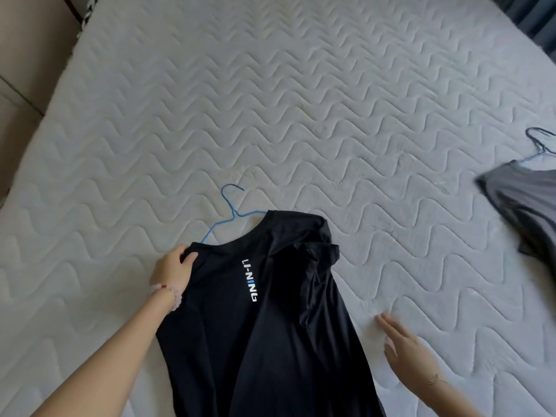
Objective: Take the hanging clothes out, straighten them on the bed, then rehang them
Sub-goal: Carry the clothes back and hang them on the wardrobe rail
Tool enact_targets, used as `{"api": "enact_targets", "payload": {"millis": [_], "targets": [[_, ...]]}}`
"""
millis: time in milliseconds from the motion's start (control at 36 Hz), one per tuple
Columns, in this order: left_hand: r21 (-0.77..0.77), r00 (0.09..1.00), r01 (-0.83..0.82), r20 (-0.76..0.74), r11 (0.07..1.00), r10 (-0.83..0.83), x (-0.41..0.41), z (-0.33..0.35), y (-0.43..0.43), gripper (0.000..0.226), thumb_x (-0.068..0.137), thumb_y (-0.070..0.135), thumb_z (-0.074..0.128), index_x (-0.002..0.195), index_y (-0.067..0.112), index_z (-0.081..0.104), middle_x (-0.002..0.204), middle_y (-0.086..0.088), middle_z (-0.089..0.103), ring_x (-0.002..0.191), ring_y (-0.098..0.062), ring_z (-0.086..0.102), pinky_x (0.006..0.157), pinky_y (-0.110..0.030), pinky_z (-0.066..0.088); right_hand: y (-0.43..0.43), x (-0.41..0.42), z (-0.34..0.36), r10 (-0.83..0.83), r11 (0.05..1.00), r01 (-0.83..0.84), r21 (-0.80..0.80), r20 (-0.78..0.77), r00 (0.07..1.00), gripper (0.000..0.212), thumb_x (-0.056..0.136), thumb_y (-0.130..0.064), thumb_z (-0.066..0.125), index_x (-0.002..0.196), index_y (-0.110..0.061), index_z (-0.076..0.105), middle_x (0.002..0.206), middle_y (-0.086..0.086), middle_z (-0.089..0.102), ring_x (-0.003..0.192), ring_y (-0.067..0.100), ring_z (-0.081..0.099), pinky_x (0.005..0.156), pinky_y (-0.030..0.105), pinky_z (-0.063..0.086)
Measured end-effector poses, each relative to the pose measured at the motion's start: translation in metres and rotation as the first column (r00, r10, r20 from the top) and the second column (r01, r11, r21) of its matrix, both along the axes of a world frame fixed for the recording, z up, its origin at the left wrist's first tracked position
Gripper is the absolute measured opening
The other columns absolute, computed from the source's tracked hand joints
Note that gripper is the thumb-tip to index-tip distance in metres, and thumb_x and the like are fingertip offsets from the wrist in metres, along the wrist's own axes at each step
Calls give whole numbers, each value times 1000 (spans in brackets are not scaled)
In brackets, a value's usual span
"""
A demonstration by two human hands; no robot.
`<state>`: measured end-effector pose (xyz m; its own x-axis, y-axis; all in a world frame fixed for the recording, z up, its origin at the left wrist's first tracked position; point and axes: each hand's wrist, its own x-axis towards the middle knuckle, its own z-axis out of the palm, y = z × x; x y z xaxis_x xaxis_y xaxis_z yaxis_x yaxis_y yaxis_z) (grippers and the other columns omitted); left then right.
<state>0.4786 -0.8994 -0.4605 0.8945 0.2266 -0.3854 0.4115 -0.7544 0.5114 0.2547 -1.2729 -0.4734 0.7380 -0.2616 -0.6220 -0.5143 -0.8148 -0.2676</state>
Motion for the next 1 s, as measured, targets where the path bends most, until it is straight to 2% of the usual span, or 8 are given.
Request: {"api": "enact_targets", "payload": {"millis": [139,306,444,556,694,806,944,1000], "targets": [[-38,997,-8,82,999,11,-26,62,-18,30,84,44,54,75,17,59,76,-3,66,77,-31,60,66,-36,47,-6,-5,23,-65,994,73,76,-108,992,50,99,-14,43,148,-19,36,151,-3,42,137,12,42,111,21,32],[-148,989,34,144,988,-12,-82,158,-48,47,82,56,51,70,11,55,62,-4,56,62,-24,50,60,-33,37,-16,-48,84,-202,968,214,131,-96,975,36,99,-11,43,132,-18,55,126,1,65,114,15,62,77,20,40],[-145,969,62,245,987,-25,-155,237,-88,49,85,52,56,57,13,54,56,-5,51,59,-24,48,58,-32,36,-41,-131,135,-369,911,371,179,-42,928,22,95,-11,50,107,-26,61,111,5,72,102,22,66,83,28,50],[-114,937,144,335,983,-98,-223,299,-128,46,88,46,55,50,23,45,53,2,47,57,-18,44,56,-30,31,-56,-231,166,-534,806,528,267,-58,844,23,93,-2,48,107,-13,63,92,8,70,80,18,64,63,21,47],[-126,887,224,438,966,-148,-302,344,-173,49,90,44,54,48,21,41,51,2,44,55,-19,41,57,-30,29,-68,-379,169,-712,644,716,271,-132,690,23,82,-5,59,85,-24,72,72,-3,75,69,17,68,62,26,50],[-241,883,216,462,946,-84,-370,359,-215,51,89,41,57,48,19,37,48,1,36,50,-17,34,53,-28,26,-72,-484,163,-786,500,812,301,-236,572,22,80,2,62,80,-15,76,44,-5,65,36,-1,53,40,9,39],[-406,912,156,408,901,26,-432,347,-258,51,84,46,60,49,14,41,39,6,36,50,-17,31,58,-30,32,-87,-589,152,-830,314,861,401,-326,454,12,79,5,64,74,3,74,61,17,73,64,27,69,73,33,54],[-442,919,128,390,888,62,-444,343,-274,50,81,49,62,47,17,46,39,7,39,51,-17,34,62,-33,35,-100,-612,151,-833,282,861,424,-336,439,15,84,9,58,78,7,72,61,18,73,59,25,68,68,31,52]]}}
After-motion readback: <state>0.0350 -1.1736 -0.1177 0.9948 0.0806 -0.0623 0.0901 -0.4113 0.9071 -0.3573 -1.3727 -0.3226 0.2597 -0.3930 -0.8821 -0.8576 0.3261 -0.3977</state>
